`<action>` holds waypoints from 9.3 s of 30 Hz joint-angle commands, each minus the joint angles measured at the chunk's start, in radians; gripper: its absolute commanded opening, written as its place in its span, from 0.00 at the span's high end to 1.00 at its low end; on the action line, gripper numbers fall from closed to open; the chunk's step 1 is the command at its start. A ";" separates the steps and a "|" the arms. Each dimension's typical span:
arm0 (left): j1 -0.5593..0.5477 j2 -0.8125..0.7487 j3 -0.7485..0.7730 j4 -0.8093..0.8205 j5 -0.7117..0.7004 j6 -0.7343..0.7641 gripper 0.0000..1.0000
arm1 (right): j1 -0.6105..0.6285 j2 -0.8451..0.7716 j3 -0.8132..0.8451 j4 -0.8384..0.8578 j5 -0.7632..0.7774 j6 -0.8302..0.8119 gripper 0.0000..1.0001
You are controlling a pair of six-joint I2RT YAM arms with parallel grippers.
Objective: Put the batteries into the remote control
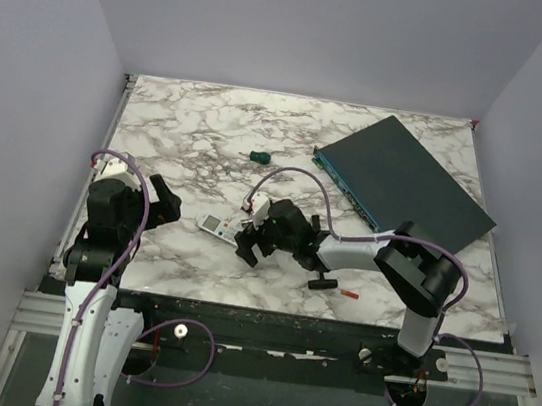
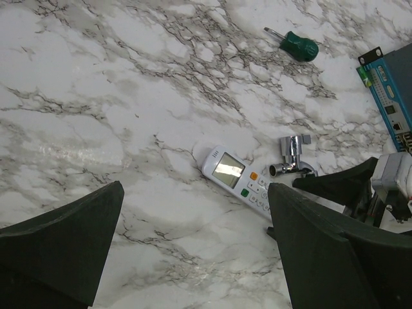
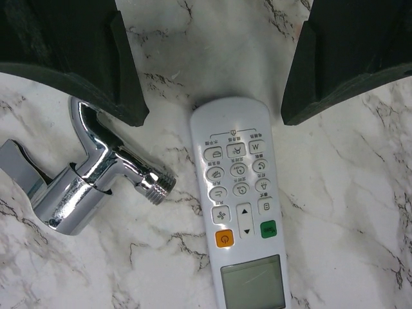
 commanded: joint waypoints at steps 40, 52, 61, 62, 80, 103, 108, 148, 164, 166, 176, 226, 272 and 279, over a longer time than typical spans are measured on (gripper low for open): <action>0.006 -0.067 -0.019 0.084 0.171 -0.081 0.06 | 0.095 -0.277 -0.097 -0.067 0.126 0.233 0.99; -0.130 -0.111 -0.068 0.216 0.367 -0.470 0.13 | 0.125 -0.677 -0.265 -0.181 0.239 0.470 0.99; -0.337 -0.073 -0.155 0.370 0.311 -0.635 0.13 | 0.124 -0.809 -0.276 -0.302 0.264 0.496 0.99; -0.365 -0.065 -0.160 0.387 0.296 -0.647 0.13 | 0.124 -0.818 -0.282 -0.306 0.265 0.498 0.99; -0.646 0.113 -0.100 0.462 0.045 -0.749 0.17 | 0.125 -0.907 -0.299 -0.346 0.201 0.413 0.99; -0.741 0.281 -0.073 0.552 -0.006 -0.770 0.47 | 0.141 -0.897 -0.301 -0.286 0.139 0.389 0.99; -0.754 0.291 -0.085 0.573 -0.005 -0.772 0.57 | 0.141 -0.900 -0.301 -0.266 0.183 0.381 0.99; -0.766 0.042 -0.358 1.176 0.111 -0.643 1.00 | 0.129 -1.061 -0.460 -0.002 0.064 0.664 0.00; -0.766 0.128 -0.430 1.499 0.236 -0.704 1.00 | 0.086 -1.096 -0.559 0.247 -0.098 0.826 0.18; -0.766 0.124 -0.428 1.499 0.237 -0.703 1.00 | 0.086 -1.091 -0.560 0.249 -0.095 0.826 0.23; -0.765 0.120 -0.429 1.499 0.238 -0.704 1.00 | 0.084 -1.095 -0.571 0.271 -0.073 0.817 0.43; -0.764 0.238 0.321 0.068 -0.139 -0.709 0.01 | 0.376 -0.710 -0.206 0.106 1.171 -0.563 0.99; -0.764 0.213 0.142 0.248 0.009 -0.744 0.43 | 0.695 -0.222 -0.299 1.401 1.251 -1.581 0.99; -0.764 0.199 0.135 0.254 0.009 -0.747 0.64 | 0.697 -0.217 -0.301 1.402 1.262 -1.568 0.99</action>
